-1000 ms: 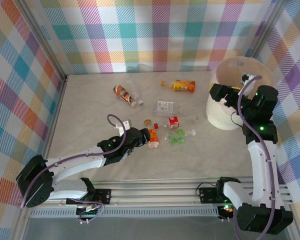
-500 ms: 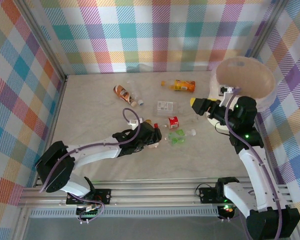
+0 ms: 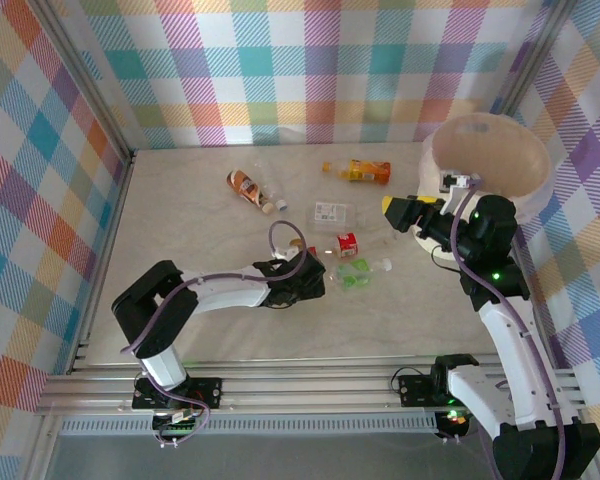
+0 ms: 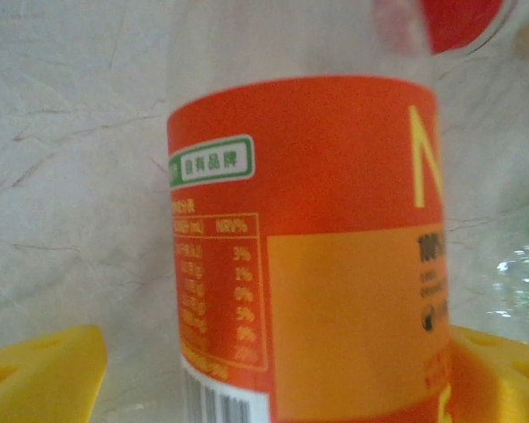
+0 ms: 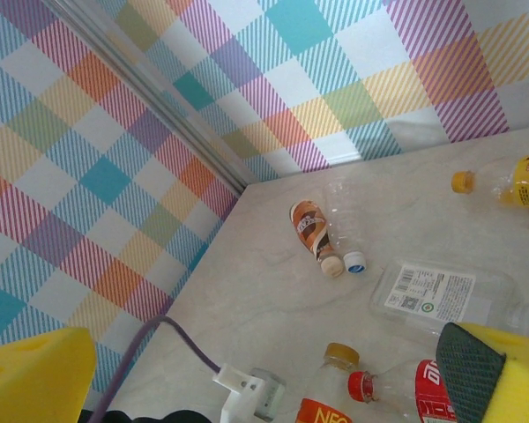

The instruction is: Put the plastic bottles in the bin

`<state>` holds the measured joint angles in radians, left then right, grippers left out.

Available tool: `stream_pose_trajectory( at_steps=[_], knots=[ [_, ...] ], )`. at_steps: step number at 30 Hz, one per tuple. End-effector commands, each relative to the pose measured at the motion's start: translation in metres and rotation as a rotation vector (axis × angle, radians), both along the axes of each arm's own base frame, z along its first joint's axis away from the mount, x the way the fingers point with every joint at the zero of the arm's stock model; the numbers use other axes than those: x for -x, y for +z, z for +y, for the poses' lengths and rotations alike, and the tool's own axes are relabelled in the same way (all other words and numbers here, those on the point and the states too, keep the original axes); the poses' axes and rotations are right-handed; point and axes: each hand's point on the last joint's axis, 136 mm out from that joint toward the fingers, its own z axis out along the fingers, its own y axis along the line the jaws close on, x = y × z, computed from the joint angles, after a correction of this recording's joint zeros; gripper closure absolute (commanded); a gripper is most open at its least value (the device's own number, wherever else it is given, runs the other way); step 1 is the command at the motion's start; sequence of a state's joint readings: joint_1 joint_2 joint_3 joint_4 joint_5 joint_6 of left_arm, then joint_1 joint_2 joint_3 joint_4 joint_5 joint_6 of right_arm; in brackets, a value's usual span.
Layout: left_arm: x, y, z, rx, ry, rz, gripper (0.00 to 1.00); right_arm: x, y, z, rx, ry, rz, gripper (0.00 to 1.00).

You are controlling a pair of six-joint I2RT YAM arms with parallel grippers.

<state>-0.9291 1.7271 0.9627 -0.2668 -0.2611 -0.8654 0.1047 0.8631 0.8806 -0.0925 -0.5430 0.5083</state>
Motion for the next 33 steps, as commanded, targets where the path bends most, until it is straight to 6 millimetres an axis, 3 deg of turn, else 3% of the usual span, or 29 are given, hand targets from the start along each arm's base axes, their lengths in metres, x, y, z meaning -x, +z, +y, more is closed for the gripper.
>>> stream_pose_trajectory(
  at_steps=[1,4,12,26,33],
  knots=[
    [0.0,-0.001,-0.009,-0.027,-0.052,0.003,0.12,0.002,0.005,0.003,0.006,0.016,-0.016,0.0],
    [-0.004,-0.008,-0.02,0.002,-0.065,-0.002,0.19,-0.002,0.001,0.003,-0.005,0.011,0.019,0.0],
    [-0.002,-0.011,-0.023,-0.012,-0.09,-0.003,0.4,-0.009,0.0,0.006,-0.031,0.023,0.055,0.0],
    [-0.004,0.022,-0.013,0.092,-0.099,-0.161,0.58,-0.007,-0.002,0.014,-0.019,0.089,0.032,0.0],
    [-0.007,0.049,-0.022,0.15,-0.161,-0.233,0.64,-0.009,-0.002,0.021,-0.048,0.124,0.026,0.0]
  ],
)
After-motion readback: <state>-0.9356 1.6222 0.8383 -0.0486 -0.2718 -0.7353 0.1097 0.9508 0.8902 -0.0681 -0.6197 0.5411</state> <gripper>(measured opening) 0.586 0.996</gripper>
